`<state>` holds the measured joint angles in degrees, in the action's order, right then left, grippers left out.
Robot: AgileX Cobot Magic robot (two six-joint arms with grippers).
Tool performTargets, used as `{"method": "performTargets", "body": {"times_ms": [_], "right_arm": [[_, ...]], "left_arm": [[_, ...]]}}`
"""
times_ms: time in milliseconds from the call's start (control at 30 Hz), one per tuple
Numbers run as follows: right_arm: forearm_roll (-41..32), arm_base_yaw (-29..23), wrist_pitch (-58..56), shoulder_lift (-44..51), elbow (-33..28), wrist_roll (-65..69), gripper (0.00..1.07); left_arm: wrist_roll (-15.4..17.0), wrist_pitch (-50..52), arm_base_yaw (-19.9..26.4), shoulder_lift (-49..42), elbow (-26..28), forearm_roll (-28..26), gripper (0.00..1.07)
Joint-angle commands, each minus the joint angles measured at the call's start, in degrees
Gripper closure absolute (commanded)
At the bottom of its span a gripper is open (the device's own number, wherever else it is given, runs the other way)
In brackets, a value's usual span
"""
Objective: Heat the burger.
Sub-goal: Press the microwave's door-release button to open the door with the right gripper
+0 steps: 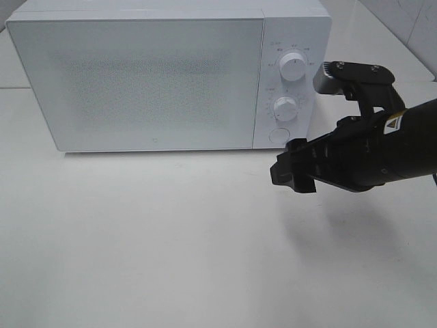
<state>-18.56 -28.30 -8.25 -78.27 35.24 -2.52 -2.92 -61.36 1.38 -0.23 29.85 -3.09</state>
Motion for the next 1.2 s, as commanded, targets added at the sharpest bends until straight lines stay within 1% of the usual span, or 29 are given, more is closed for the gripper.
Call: {"method": "performTargets", "body": {"times_ms": [33, 100, 133, 233, 300, 333, 367, 400, 433, 500, 533, 600, 633, 667, 700, 733, 800, 833, 867, 900, 933, 967, 1000, 1033, 1067, 1100, 1133, 1200], "right_arm": [[6.0, 0.3, -8.4, 4.2, 0.6, -0.4, 0.27], [7.2, 0.3, -10.4, 5.4, 0.6, 0.3, 0.27], [9.7, 0.3, -13.9, 8.0, 0.6, 1.9, 0.27], [11.5, 0.3, -16.7, 10.8, 0.6, 2.5, 0.28], [13.6, 0.3, -20.9, 15.8, 0.6, 3.6, 0.28], [13.6, 0.3, -20.9, 15.8, 0.6, 3.6, 0.28], [13.9, 0.3, -21.9, 17.8, 0.6, 4.0, 0.29], [14.6, 0.3, -24.5, 21.7, 0.6, 4.4, 0.29], [14.6, 0.3, -24.5, 21.7, 0.6, 4.4, 0.29], [15.7, 0.3, -28.4, 26.6, 0.6, 5.3, 0.29], [15.7, 0.3, -28.4, 26.6, 0.6, 5.3, 0.29], [17.1, 0.3, -32.9, 31.6, 0.6, 5.7, 0.31], [17.1, 0.3, -32.9, 31.6, 0.6, 5.7, 0.31], [18.6, 0.3, -36.0, 35.4, 0.6, 6.2, 0.31], [19.4, 0.3, -37.3, 37.5, 0.6, 6.7, 0.31], [19.4, 0.3, -37.3, 37.5, 0.6, 6.7, 0.31], [21.9, 0.3, -40.9, 43.2, 0.6, 8.0, 0.31], [21.9, 0.3, -40.9, 43.2, 0.6, 8.0, 0.31], [23.4, 0.9, -43.1, 46.4, 0.6, 8.8, 0.31], [23.4, 0.9, -43.1, 46.4, 0.6, 8.8, 0.31], [23.9, 1.8, -44.4, 47.8, 0.6, 8.9, 0.31], [24.2, 4.2, -46.6, 50.8, 0.6, 8.9, 0.31], [24.2, 4.2, -46.6, 50.8, 0.6, 8.9, 0.31], [24.2, 5.6, -47.3, 52.0, 0.6, 8.7, 0.31], [24.2, 8.9, -48.7, 55.0, 0.6, 7.7, 0.31], [24.2, 8.9, -48.7, 55.0, 0.6, 7.7, 0.31], [24.1, 11.7, -49.3, 57.8, 0.3, 6.6, 0.31], [24.1, 12.7, -49.4, 59.4, 0.1, 6.4, 0.31]], "left_arm": [[0.1, 0.2, 0.1, -1.0, -0.2, 0.0, 0.07], [0.1, 0.2, 0.1, -1.0, -0.2, 0.0, 0.07], [0.1, 0.2, 0.1, -1.0, -0.2, 0.0, 0.07], [0.1, 0.2, 0.1, -1.0, -0.2, 0.0, 0.07], [0.1, 0.2, 0.1, -1.0, -0.2, 0.0, 0.07], [0.1, 0.2, 0.1, -1.0, -0.2, 0.0, 0.07], [0.1, 0.2, 0.1, -1.0, -0.2, 0.0, 0.07], [0.1, 0.2, 0.1, -1.0, -0.2, 0.0, 0.07], [0.1, 0.2, 0.1, -1.0, -0.2, 0.0, 0.07], [0.1, 0.2, 0.1, -1.0, -0.2, 0.0, 0.07], [0.1, 0.2, 0.1, -1.0, -0.2, 0.0, 0.07], [0.1, 0.2, 0.1, -1.0, -0.2, 0.0, 0.07], [0.1, 0.2, 0.1, -1.0, -0.2, 0.0, 0.07], [0.1, 0.2, 0.1, -1.0, -0.2, 0.0, 0.07], [0.1, 0.2, 0.1, -1.0, -0.2, 0.0, 0.07], [0.1, 0.2, 0.1, -1.0, -0.2, 0.0, 0.07], [0.1, 0.2, 0.1, -1.0, -0.2, 0.0, 0.07], [0.1, 0.2, 0.1, -1.0, -0.2, 0.0, 0.07], [0.1, 0.2, 0.1, -1.0, -0.2, 0.0, 0.07], [0.1, 0.2, 0.1, -1.0, -0.2, 0.0, 0.07], [0.1, 0.2, 0.1, -1.0, -0.2, 0.0, 0.07], [0.1, 0.2, 0.1, -1.0, -0.2, 0.0, 0.07], [0.1, 0.2, 0.1, -1.0, -0.2, 0.0, 0.07], [0.1, 0.2, 0.1, -1.0, -0.2, 0.0, 0.07], [0.1, 0.2, 0.1, -1.0, -0.2, 0.0, 0.07], [0.1, 0.2, 0.1, -1.0, -0.2, 0.0, 0.07], [0.1, 0.2, 0.1, -1.0, -0.2, 0.0, 0.07], [0.1, 0.2, 0.1, -1.0, -0.2, 0.0, 0.07]]}}
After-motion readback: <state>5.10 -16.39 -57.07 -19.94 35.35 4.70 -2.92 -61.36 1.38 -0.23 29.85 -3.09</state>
